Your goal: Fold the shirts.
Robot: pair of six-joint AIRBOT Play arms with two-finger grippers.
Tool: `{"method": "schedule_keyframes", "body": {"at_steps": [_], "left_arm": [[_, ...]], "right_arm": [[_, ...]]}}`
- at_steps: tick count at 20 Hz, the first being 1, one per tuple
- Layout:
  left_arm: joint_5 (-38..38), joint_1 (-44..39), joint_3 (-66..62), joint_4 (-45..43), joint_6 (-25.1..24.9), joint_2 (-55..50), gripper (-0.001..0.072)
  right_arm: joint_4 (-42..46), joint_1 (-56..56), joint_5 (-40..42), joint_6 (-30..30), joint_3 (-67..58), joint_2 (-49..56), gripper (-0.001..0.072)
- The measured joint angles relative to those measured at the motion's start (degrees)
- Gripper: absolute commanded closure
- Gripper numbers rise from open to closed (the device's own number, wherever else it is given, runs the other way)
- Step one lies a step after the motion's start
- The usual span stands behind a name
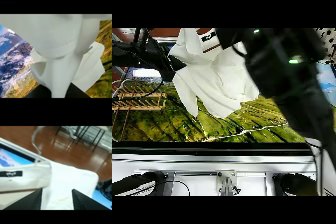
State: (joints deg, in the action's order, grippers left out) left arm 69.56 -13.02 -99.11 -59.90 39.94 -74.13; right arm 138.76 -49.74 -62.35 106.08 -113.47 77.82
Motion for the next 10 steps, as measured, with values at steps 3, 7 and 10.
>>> {"method": "schedule_keyframes", "body": {"at_steps": [3,7,10], "left_arm": [[0.04,0.13,0.00,-0.11,0.44,0.07,0.0654],[2.58,0.13,0.00,0.00,1.38,0.13,0.0654],[5.03,0.13,0.09,1.75,1.88,0.31,0.0654]], "right_arm": [[-0.11,1.79,-5.38,-0.63,-0.02,-3.48,0.0084],[-6.95,16.31,-12.46,-1.18,-0.02,-6.60,0.0150],[-26.99,36.02,-15.30,-4.48,-0.02,-6.32,0.0150]]}}
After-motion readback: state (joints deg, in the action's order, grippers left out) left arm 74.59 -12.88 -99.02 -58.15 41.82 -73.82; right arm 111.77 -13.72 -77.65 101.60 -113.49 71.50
